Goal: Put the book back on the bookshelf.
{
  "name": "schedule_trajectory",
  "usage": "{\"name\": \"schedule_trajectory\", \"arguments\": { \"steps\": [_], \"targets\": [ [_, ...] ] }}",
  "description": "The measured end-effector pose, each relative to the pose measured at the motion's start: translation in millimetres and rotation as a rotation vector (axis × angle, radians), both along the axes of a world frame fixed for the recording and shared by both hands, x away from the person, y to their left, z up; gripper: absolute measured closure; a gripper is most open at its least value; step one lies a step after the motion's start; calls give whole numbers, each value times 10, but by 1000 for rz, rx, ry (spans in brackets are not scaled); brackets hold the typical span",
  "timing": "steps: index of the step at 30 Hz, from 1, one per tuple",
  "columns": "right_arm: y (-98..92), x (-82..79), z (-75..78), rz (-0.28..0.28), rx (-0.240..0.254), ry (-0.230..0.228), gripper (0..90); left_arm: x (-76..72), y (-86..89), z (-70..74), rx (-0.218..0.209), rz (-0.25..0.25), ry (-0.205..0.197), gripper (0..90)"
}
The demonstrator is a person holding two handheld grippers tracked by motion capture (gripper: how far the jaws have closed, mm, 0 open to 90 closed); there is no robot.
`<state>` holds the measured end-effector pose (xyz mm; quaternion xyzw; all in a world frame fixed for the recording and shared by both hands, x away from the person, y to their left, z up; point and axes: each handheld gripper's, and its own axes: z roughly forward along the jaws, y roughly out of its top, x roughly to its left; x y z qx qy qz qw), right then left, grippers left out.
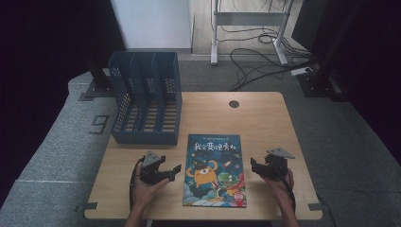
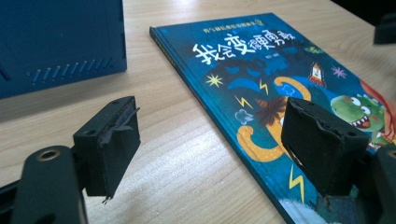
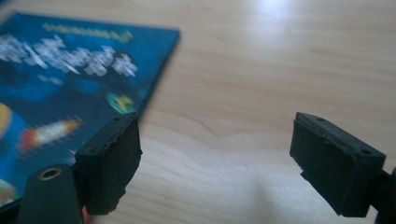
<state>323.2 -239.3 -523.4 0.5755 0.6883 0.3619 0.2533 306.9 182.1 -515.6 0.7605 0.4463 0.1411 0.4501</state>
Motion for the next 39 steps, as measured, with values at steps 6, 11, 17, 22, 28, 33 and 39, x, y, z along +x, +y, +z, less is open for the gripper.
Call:
{"name": "schedule_trajectory", "arguments": {
  "steps": [6,11,17,22,28,33,39],
  "targets": [
    [165,-23,29,27,51,-38,178,13,-49,-57,32,-1,16,196],
    [225,-31,18,58,65,-32,180,28,-101,-111,38,-4,39,195],
    [333,-54,-3,94,69,-22,182,19,-164,-141,43,-16,59,191],
    [409,-47,-31,116,73,-12,183,26,-200,-173,48,-26,77,190],
    [522,-53,-94,143,60,12,183,20,-266,-213,57,-43,91,187],
    [587,-57,-130,159,52,20,183,16,-320,-245,72,-56,100,181],
    [664,-56,-189,180,40,42,183,15,-363,-270,84,-58,105,182]
  ]
}}
